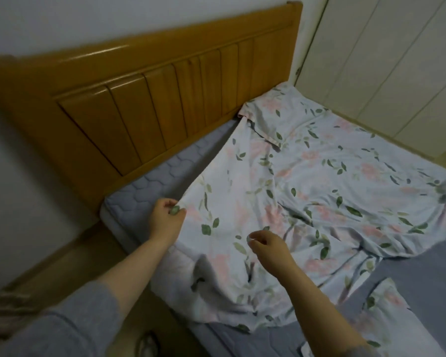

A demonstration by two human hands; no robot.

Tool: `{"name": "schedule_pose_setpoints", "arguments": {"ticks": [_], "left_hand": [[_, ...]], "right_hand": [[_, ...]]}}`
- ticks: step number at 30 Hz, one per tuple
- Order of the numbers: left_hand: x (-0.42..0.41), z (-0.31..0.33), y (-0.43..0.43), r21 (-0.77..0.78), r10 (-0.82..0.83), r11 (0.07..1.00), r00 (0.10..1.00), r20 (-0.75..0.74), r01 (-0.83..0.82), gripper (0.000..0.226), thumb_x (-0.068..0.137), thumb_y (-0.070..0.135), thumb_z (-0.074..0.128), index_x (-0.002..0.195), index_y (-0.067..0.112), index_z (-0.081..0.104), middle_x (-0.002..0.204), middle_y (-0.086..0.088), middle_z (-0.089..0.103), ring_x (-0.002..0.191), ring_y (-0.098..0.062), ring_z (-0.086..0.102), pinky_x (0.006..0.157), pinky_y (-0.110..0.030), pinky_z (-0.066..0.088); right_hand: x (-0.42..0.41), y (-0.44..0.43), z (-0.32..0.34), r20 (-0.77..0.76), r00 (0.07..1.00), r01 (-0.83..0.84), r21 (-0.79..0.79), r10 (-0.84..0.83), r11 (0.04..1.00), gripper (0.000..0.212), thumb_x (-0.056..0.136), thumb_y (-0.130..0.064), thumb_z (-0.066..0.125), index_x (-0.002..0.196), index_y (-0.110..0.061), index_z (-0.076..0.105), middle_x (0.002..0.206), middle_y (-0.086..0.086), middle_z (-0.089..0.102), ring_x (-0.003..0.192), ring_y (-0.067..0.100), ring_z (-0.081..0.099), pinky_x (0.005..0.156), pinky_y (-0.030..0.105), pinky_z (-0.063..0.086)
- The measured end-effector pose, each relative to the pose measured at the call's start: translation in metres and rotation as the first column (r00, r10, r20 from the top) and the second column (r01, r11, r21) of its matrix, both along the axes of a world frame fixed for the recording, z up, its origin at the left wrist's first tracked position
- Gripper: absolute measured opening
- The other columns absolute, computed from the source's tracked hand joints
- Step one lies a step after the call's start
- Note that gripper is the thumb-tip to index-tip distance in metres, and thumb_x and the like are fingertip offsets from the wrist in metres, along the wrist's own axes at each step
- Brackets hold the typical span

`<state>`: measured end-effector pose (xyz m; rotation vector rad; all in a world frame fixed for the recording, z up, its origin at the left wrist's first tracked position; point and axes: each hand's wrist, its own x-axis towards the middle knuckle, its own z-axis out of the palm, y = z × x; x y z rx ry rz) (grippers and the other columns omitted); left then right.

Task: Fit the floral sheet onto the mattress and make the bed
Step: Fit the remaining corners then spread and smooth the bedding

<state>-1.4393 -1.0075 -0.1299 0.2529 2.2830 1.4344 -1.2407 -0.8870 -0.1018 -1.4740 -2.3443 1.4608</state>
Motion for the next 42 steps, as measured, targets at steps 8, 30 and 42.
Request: {"name": "schedule_pose_setpoints", "arguments": {"ticks": [8, 30, 42], "left_hand": [[-0.087, 0.013, -0.061, -0.093, -0.023, 0.996, 0.986, -0.166, 0.008, 0.02, 0.085, 0.02, 0.068, 0.096, 0.012, 0.054, 0.09, -0.003, 0.055, 0.079, -0.018, 0.052, 0.057, -0.021, 0.038], [-0.306, -0.064, -0.14, -0.196, -0.048, 0.979, 0.998, 0.047, 0.057, 0.015, 0.092, 0.025, 0.057, 0.095, 0.01, 0.057, 0.088, -0.007, 0.059, 0.073, -0.017, 0.052, 0.06, -0.027, 0.041], [-0.408, -0.148, -0.147, -0.463, -0.336, 0.803, 0.927, 0.17, 0.376, 0.008, 0.094, 0.024, 0.051, 0.086, 0.024, 0.051, 0.089, 0.0, 0.057, 0.077, -0.011, 0.056, 0.058, -0.02, 0.041]], "right_hand": [[-0.1, -0.035, 0.004, 0.019, 0.99, -0.141, 0.033, 0.141, 0.989, 0.031, 0.093, -0.021, 0.052, 0.121, -0.011, 0.06, 0.11, 0.007, 0.065, 0.092, 0.02, 0.061, 0.074, 0.026, 0.046], [-0.355, -0.102, -0.058, 0.154, 0.982, -0.123, 0.065, 0.112, 0.99, 0.026, 0.094, -0.02, 0.053, 0.111, -0.003, 0.063, 0.109, 0.014, 0.066, 0.092, 0.025, 0.06, 0.08, 0.032, 0.046], [-0.516, -0.035, -0.166, 0.262, 0.965, 0.0, -0.071, 0.019, 0.997, 0.027, 0.09, -0.021, 0.051, 0.064, -0.014, 0.048, 0.066, 0.004, 0.053, 0.074, 0.028, 0.055, 0.072, 0.033, 0.046]]}}
